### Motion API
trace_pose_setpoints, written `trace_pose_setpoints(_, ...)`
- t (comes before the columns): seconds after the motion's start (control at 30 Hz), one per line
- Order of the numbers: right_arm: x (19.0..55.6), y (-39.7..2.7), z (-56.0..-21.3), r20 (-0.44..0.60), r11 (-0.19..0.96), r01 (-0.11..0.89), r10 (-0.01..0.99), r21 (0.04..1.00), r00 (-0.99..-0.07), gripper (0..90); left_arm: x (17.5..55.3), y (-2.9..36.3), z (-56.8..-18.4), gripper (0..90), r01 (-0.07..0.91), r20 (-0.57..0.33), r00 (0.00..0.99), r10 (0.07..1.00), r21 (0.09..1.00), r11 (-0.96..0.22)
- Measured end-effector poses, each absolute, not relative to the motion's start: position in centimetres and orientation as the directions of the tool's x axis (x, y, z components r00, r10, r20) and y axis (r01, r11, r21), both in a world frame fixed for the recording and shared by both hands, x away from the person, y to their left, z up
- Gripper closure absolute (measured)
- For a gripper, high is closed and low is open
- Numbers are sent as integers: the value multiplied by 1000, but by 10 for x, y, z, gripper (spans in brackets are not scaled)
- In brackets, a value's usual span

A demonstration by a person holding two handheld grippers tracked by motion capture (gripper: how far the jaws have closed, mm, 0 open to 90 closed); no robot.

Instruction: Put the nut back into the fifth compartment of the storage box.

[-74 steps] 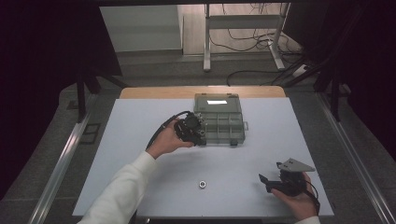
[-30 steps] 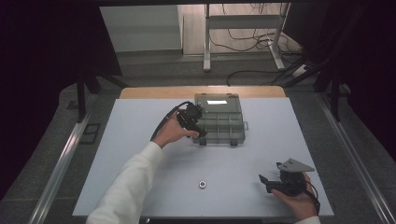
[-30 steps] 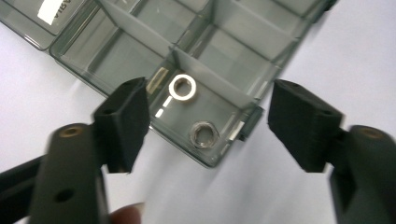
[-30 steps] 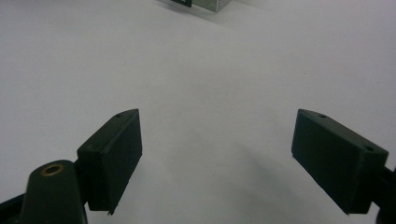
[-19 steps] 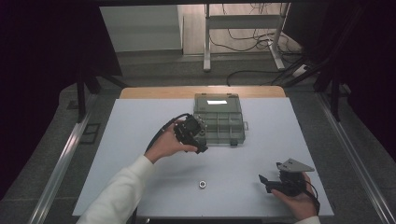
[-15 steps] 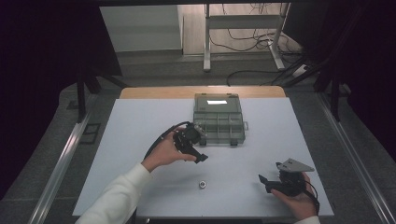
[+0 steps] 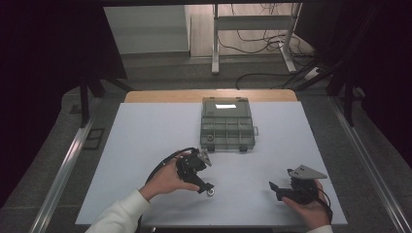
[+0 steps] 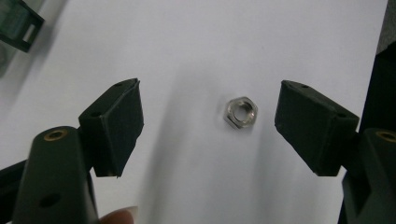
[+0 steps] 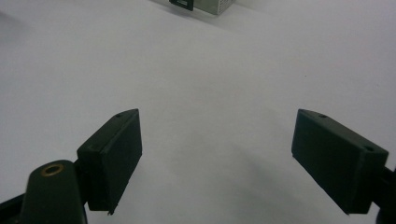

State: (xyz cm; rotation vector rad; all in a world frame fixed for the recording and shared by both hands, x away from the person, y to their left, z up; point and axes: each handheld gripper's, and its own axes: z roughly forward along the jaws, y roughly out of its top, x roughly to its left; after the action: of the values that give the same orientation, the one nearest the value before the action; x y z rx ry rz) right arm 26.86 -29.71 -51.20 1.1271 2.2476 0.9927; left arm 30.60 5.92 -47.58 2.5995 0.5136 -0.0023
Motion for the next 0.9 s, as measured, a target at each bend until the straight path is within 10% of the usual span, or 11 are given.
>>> trace_pose_setpoints(0.9, 269, -297, -513, -61, 413, 507, 817, 757, -574, 164, 293, 40, -502, 382, 267, -102, 964, 247, 390, -881)
